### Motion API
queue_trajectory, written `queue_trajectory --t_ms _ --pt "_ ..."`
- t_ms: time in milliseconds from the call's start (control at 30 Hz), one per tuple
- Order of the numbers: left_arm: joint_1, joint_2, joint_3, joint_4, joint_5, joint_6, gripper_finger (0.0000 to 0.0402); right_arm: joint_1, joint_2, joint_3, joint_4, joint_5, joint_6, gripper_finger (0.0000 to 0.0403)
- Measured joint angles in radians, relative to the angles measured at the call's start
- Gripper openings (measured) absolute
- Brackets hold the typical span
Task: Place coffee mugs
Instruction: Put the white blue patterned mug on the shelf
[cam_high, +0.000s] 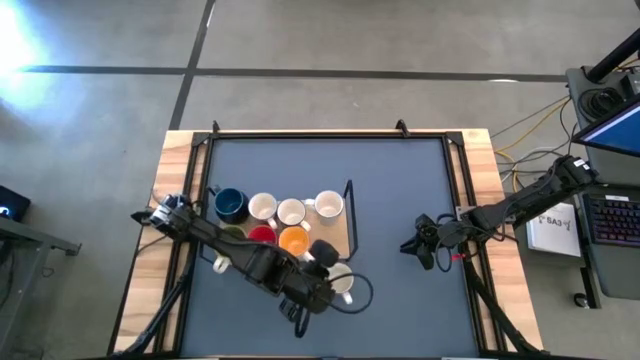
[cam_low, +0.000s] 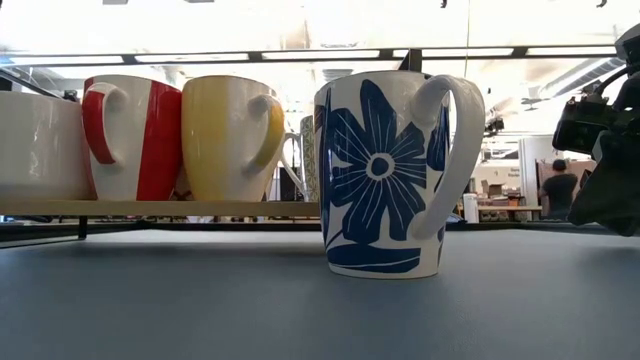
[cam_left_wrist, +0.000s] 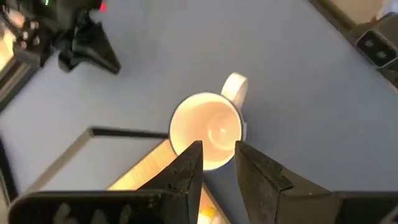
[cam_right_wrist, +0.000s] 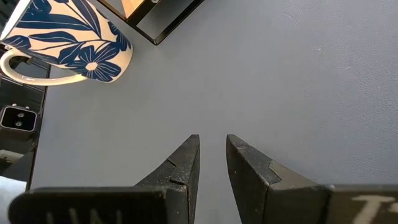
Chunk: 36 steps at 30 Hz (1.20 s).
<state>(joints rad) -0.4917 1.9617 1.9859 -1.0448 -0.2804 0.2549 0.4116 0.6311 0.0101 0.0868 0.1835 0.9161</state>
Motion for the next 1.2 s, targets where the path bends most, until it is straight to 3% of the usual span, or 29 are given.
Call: queue_trajectory --t_ms 267,567,967,1200 --pt "-0.003 0.001 -0.011 -0.016 0.031 -0.064 0.0073 0.0 0.0 0.0 0.0 0.0 0.0 0.0068" --pt "0.005 0.001 -0.012 -0.02 0.056 -0.078 0.0004 0.0 0.0 0.0 0.0 0.0 0.0 0.0068" --pt "0.025 0.001 -0.026 0.008 0.066 -0.072 0.0074 0.0 0.0 0.0 0.0 0.0 0.0 0.0068" --pt "0.05 0.001 -0.115 0.124 0.104 -0.001 0.0081 0.0 0.0 0.0 0.0 0.0 0.0 0.0068"
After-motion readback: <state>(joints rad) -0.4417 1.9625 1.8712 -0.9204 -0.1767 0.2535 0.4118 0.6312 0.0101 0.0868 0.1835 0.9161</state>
